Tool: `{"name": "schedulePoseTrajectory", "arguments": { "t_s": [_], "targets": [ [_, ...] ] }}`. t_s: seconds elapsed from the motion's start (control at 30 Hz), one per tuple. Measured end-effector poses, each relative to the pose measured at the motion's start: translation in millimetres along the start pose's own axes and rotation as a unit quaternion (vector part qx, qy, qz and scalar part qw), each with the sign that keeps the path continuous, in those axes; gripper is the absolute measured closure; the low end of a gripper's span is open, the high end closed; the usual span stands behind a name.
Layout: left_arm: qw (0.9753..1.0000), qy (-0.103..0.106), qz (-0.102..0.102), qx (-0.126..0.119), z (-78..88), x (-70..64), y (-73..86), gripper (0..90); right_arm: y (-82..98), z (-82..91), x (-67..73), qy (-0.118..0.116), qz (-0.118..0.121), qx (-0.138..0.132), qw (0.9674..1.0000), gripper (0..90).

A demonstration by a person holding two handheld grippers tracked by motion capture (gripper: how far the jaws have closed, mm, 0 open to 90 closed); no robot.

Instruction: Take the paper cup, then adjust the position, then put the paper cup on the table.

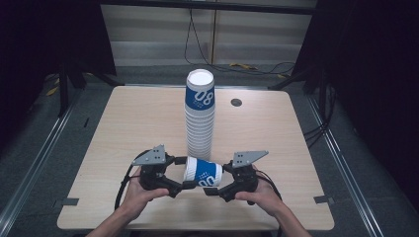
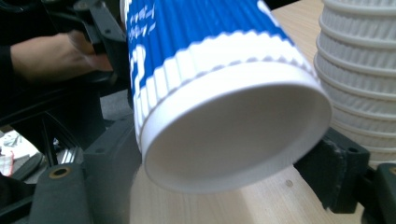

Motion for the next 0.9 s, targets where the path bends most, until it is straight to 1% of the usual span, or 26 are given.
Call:
{"name": "schedulePoseTrajectory", "arguments": {
  "t_s": [0.07,0.1,0.17,0.2,0.27,0.33,0.43,0.53,0.6,0.73,0.77,0.83,0.9],
  "targets": [
    [1.0000,-0.002,0.003,-0.001,3.5,1.9,-1.5,15.9,0.7,-0.8,-0.1,0.003,-0.001,0.006,1.0000,18.6],
    [1.0000,-0.006,0.007,0.000,4.9,2.2,-1.9,15.9,1.1,-0.8,-0.1,0.003,-0.002,0.008,1.0000,18.4],
    [0.9999,-0.010,0.012,0.004,8.6,3.4,-3.0,15.9,1.9,-0.6,-0.7,0.005,-0.003,0.010,0.9999,18.6],
    [0.9999,-0.011,0.010,0.006,10.7,3.7,-3.6,15.9,2.2,-0.1,-0.7,0.006,-0.005,0.014,0.9999,18.5],
    [0.9998,-0.020,0.005,0.009,14.0,3.3,-4.8,15.9,2.9,0.6,-0.8,0.008,-0.006,0.016,0.9998,18.6],
    [0.9997,-0.022,-0.001,0.007,16.6,3.8,-6.0,15.8,4.3,1.0,0.0,0.003,-0.007,0.023,0.9997,18.7],
    [0.9994,-0.032,-0.003,0.012,19.9,5.3,-6.8,15.7,6.5,1.8,0.0,0.007,-0.008,0.027,0.9996,18.7],
    [0.9993,-0.036,-0.001,0.015,23.7,5.5,-6.8,15.8,7.6,5.3,-1.5,0.016,-0.009,0.027,0.9995,18.5],
    [0.9989,-0.041,-0.004,0.021,26.2,5.8,-6.3,15.8,7.6,8.5,-2.8,0.024,-0.007,0.027,0.9993,18.5],
    [0.9984,-0.048,-0.008,0.030,31.0,7.2,-6.9,15.7,7.8,14.4,-6.5,0.037,-0.013,0.022,0.9990,18.3],
    [0.9980,-0.053,-0.010,0.033,32.5,7.3,-8.3,15.7,7.9,15.3,-7.2,0.040,-0.015,0.021,0.9989,17.7],
    [0.9975,-0.057,-0.017,0.039,36.2,7.0,-11.1,15.7,8.4,15.5,-9.0,0.049,-0.021,0.022,0.9983,14.4],
    [0.9971,-0.060,-0.016,0.043,40.5,8.2,-13.2,15.7,7.6,15.3,-10.9,0.055,-0.022,0.021,0.9980,14.8]
  ]
}}
Point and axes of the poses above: each handheld gripper's, and its own axes: z roughly backward along the jaws, y roughly out of its underside, x roughly to its left, the point moved 3 cm from there along -z, roughly forward along the jaws, and after that the axes turned 11 degrees about z, right-handed, at the moved point
